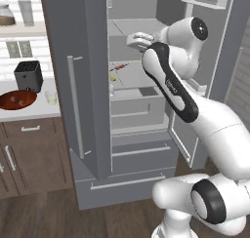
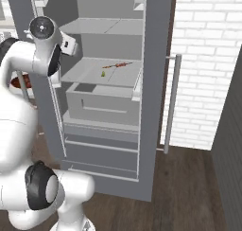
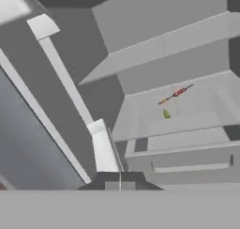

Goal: Grab a lemon wedge from the fridge and one ice cube from the ice bowl, and put them in the glass of lemonade.

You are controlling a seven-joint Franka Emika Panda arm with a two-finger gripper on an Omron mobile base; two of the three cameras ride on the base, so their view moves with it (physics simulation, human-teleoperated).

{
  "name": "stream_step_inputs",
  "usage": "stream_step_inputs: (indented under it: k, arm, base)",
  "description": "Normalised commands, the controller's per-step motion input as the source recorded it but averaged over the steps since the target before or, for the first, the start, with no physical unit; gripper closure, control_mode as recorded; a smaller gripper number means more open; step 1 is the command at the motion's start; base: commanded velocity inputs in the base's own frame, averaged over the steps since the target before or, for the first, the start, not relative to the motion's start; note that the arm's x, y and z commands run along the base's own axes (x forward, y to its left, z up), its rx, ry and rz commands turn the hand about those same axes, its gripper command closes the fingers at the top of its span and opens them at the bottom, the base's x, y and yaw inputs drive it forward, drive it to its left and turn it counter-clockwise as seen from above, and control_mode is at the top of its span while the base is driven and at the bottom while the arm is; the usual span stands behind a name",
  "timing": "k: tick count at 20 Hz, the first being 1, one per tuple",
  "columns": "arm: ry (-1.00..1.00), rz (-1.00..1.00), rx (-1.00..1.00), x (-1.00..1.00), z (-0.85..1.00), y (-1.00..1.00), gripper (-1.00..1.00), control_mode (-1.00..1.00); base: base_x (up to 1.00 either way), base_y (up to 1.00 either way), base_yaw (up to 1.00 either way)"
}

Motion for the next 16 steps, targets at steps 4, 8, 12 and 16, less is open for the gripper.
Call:
stream_step_inputs:
  k: [4,8,12,16]
  arm:
    - [0.21,0.30,0.39,0.45,-0.29,0.06,1.00,-1.00]
    - [0.33,0.40,0.24,-0.01,-0.06,0.07,1.00,-1.00]
    - [0.23,0.30,0.06,-0.29,0.07,0.00,1.00,-1.00]
    - [0.02,0.08,0.01,-0.04,-0.10,0.00,-1.00,-1.00]
  base:
    - [0.00,0.00,0.00]
    - [0.00,0.00,0.00]
    - [0.00,0.00,0.00]
    - [0.00,0.00,0.00]
